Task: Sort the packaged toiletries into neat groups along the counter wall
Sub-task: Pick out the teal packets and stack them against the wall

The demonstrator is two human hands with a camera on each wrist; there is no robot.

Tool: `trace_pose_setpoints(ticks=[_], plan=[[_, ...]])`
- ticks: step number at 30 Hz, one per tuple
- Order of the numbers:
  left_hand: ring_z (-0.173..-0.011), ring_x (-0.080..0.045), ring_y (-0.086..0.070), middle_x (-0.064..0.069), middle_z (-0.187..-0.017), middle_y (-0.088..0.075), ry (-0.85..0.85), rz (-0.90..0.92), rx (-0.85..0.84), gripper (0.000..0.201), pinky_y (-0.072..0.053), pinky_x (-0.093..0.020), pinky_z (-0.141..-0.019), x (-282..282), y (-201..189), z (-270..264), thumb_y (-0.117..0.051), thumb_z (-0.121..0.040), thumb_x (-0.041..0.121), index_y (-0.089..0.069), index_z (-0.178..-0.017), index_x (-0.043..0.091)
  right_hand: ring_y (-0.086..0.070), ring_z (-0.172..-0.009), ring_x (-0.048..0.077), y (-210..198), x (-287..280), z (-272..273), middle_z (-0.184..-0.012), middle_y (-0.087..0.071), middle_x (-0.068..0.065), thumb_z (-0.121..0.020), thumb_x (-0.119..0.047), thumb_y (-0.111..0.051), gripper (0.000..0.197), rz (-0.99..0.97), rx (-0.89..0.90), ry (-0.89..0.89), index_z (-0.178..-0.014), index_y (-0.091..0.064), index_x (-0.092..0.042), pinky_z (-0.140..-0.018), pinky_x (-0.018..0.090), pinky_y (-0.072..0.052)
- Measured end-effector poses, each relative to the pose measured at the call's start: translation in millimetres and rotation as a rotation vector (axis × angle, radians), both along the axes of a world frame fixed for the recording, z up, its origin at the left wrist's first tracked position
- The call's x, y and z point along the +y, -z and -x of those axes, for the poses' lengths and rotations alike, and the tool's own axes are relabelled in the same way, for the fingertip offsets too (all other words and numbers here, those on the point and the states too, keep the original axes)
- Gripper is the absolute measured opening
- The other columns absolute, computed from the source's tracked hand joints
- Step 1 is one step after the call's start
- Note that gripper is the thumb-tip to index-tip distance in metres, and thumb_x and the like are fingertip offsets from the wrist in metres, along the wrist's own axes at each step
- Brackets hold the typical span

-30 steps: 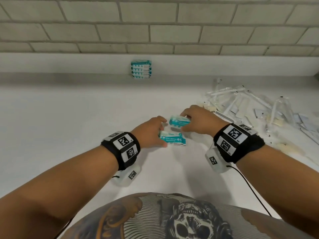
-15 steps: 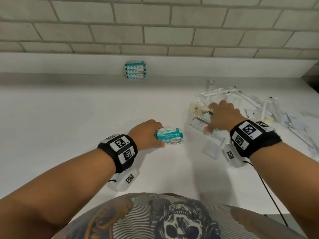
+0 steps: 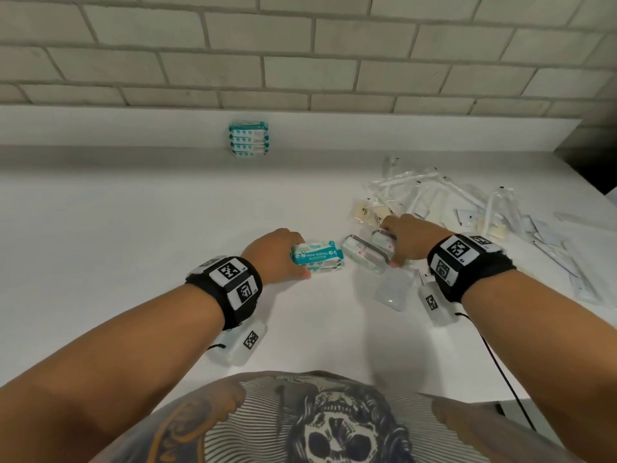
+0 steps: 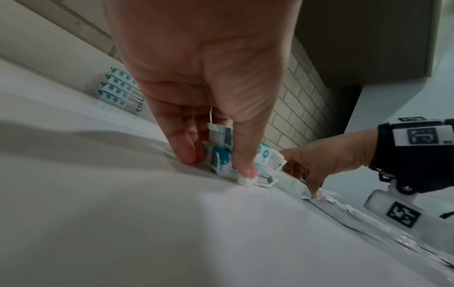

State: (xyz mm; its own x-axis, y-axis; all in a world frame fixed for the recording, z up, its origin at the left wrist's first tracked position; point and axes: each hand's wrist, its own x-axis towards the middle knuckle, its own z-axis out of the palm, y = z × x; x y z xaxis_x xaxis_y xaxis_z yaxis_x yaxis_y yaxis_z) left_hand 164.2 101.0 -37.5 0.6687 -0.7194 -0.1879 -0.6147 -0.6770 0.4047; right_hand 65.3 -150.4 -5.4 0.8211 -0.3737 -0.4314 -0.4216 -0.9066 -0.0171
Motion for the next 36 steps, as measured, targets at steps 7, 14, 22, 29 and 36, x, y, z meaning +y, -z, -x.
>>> trace_pose_setpoints(ticks=[7,14,22,29,36], plan=[[-0.089,-0.014,-0.056,0.003,-0.103,-0.058,-0.003,0.004,0.003,0.045,-0.047,-0.026,-0.075,-1,-2,1,-0.074,-0.075,0.043,-0.06,-0.112,0.022,-0.063,-0.08,0.024,-26,24,-10,-0.099,-0.065,0.007,-0.092,-0.023,-0.057,0.03,-0.766,-0.362,0.197,-0.121,-0.053,-0.019,-0.07,0.035,-0.052],[-0.082,-0.014,-0.051,0.003,-0.096,-0.054,0.008,-0.006,-0.031,0.044,-0.039,-0.024,-0.068,-2,-4,3,-0.073,-0.077,0.042,-0.059,-0.111,0.018,-0.066,-0.069,0.036,-14,57,-29,-0.085,-0.073,0.024,-0.102,-0.041,-0.032,0.045,-1.035,-0.257,0.409,-0.106,-0.053,-0.002,-0.047,0.03,-0.047],[-0.084,-0.011,-0.061,0.005,-0.104,-0.063,-0.01,0.112,0.113,0.074,-0.047,-0.021,-0.068,1,-1,1,-0.081,-0.068,0.043,-0.043,-0.128,0.022,-0.068,-0.066,0.019,-15,64,-33,-0.089,-0.073,0.005,-0.079,-0.032,-0.077,0.041,-0.615,-0.165,0.006,-0.113,-0.057,-0.019,-0.053,0.026,-0.052],[-0.087,-0.013,-0.061,0.004,-0.107,-0.061,0.003,0.113,0.07,0.057,-0.049,-0.027,-0.069,-2,-1,0,-0.071,-0.076,0.055,-0.047,-0.121,0.028,-0.053,-0.105,0.014,-25,61,-26,-0.116,-0.044,-0.005,-0.075,-0.059,-0.07,0.064,-0.297,-0.253,-0.06,-0.13,-0.051,-0.032,-0.091,0.033,-0.046],[-0.081,-0.014,-0.058,0.004,-0.098,-0.063,0.035,0.066,0.018,0.045,-0.042,-0.023,-0.062,-4,-4,-2,-0.069,-0.08,0.051,-0.055,-0.11,0.021,-0.059,-0.095,0.017,-2,30,-12,-0.113,-0.06,-0.001,-0.075,-0.034,-0.078,0.047,-0.187,-0.026,-0.025,-0.113,-0.052,-0.023,-0.086,0.032,-0.05]])
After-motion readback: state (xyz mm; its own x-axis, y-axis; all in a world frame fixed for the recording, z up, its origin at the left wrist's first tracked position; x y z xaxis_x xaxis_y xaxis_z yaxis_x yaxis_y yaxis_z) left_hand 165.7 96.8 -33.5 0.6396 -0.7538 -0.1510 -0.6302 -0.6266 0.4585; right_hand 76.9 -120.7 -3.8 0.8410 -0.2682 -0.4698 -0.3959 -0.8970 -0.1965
